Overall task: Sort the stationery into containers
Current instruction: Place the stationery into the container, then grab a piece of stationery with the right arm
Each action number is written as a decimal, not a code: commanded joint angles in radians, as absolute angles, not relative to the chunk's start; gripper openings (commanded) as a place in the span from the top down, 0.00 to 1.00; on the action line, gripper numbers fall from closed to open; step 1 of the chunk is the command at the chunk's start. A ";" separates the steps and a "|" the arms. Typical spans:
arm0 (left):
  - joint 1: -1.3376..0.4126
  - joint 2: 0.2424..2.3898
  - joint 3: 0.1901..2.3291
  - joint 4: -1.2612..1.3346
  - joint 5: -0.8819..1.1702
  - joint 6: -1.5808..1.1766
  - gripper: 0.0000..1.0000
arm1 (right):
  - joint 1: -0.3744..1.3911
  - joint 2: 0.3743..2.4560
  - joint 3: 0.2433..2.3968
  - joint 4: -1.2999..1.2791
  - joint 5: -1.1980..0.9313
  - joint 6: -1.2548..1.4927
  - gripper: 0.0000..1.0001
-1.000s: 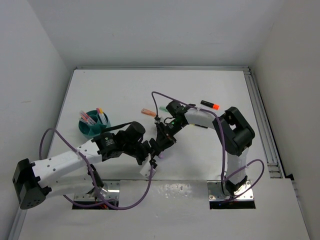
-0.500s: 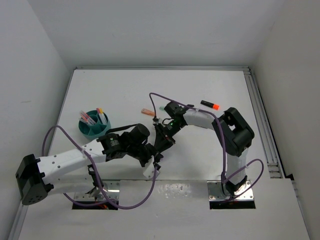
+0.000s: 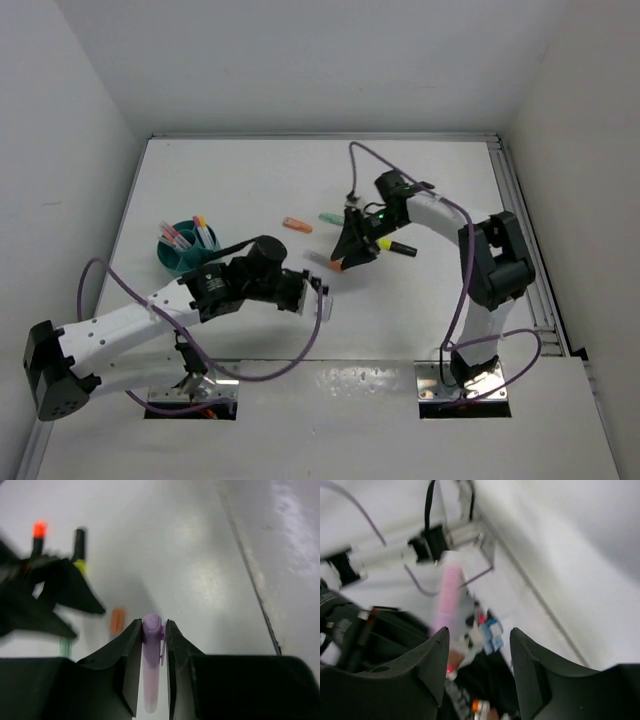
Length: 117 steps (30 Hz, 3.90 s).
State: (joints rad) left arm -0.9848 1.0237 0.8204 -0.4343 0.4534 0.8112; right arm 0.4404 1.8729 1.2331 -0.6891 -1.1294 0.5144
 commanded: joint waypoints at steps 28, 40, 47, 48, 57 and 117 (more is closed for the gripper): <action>0.205 1.003 0.856 -0.219 0.696 0.277 1.00 | 0.295 1.736 1.224 -0.709 -0.632 0.195 0.56; 0.331 1.003 0.736 -0.155 0.891 0.327 1.00 | 0.347 1.766 1.243 -0.670 -0.557 0.184 0.56; 0.365 1.002 0.696 -0.129 0.884 0.339 0.99 | 0.383 1.787 1.250 -0.624 -0.419 0.163 0.59; 0.367 1.006 0.696 -0.130 0.882 0.339 0.97 | 0.390 1.790 1.255 -0.623 -0.404 0.155 0.59; 0.376 1.034 0.735 -0.137 0.856 0.314 0.43 | 0.495 1.853 1.310 -0.594 -0.246 0.104 0.59; -0.092 0.805 0.914 -0.773 0.962 1.199 0.38 | 0.673 2.148 1.755 -0.871 -0.440 0.305 1.00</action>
